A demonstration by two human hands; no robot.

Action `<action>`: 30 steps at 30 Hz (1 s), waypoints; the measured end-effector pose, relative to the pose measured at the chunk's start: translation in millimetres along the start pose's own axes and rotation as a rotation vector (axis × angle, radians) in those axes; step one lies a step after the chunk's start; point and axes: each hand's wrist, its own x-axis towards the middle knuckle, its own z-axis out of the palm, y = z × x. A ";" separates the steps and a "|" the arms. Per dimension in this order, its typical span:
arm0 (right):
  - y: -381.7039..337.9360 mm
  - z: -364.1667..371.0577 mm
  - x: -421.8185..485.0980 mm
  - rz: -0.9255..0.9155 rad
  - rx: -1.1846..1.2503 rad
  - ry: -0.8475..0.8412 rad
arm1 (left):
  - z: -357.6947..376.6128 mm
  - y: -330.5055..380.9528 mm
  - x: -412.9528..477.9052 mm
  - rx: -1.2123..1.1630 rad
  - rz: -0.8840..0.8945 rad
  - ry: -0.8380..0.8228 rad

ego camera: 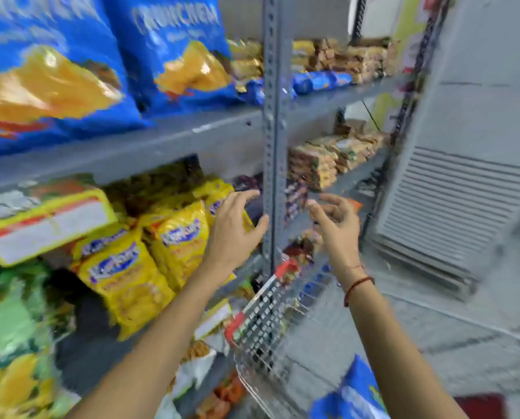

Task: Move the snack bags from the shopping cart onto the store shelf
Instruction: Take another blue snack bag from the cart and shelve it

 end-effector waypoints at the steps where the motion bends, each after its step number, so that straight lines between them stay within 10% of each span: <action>1: 20.6 -15.0 -5.2 0.044 -0.033 0.028 | 20.7 -6.5 -9.2 -0.005 -0.035 -0.077; 20: 333.4 -244.1 -216.5 1.266 -0.536 0.250 | 305.9 -90.8 -216.5 0.062 -0.581 -1.299; 30: 414.3 -261.6 -229.4 1.294 -0.111 0.361 | 400.7 -114.0 -272.6 -0.008 -0.765 -1.416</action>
